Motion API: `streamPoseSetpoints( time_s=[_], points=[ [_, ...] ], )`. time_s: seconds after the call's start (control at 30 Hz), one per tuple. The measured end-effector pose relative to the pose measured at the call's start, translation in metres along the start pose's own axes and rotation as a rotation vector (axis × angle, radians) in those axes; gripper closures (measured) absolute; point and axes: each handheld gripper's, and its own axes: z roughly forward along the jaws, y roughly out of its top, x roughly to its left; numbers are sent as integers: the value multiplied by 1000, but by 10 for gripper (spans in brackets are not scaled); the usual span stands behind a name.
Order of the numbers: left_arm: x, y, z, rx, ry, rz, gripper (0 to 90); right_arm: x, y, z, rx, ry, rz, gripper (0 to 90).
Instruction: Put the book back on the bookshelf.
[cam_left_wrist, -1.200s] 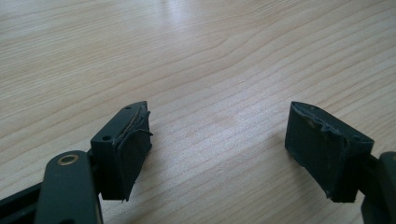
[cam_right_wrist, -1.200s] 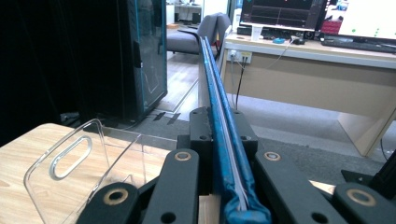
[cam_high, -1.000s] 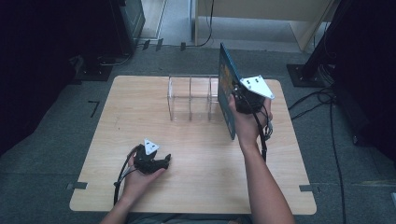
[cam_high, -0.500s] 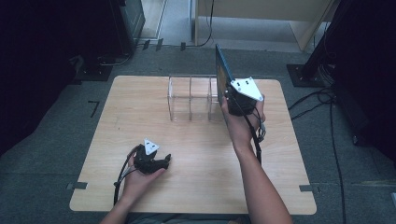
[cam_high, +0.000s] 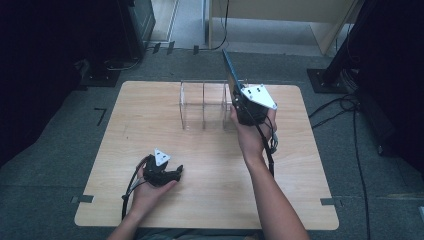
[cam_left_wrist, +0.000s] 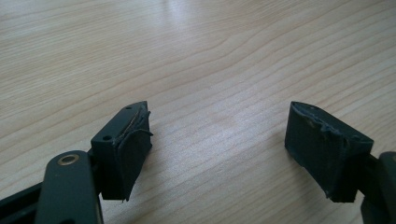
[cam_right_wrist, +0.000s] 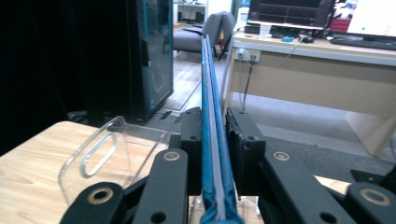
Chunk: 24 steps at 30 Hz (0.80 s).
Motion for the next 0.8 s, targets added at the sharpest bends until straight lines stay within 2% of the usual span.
streamPoseSetpoints(
  time_s=[0.13, 0.3, 0.63, 0.73, 0.8],
  points=[
    [0, 0, 0, 0, 0, -1, 226, 4, 1, -1, -6, 13, 15, 737],
    [0, 0, 0, -1, 0, -1, 226, 9, 0, -2, -4, 31, 1, 718],
    [0, 0, 0, 0, 0, 0, 226, 17, -2, -2, 3, 66, 5, 674],
    [0, 0, 0, -1, 0, -1, 226, 20, -2, -3, 2, 80, 2, 645],
    [0, 0, 0, 0, 0, 0, 226, 23, -3, -2, 10, 90, -9, 596]
  ],
)
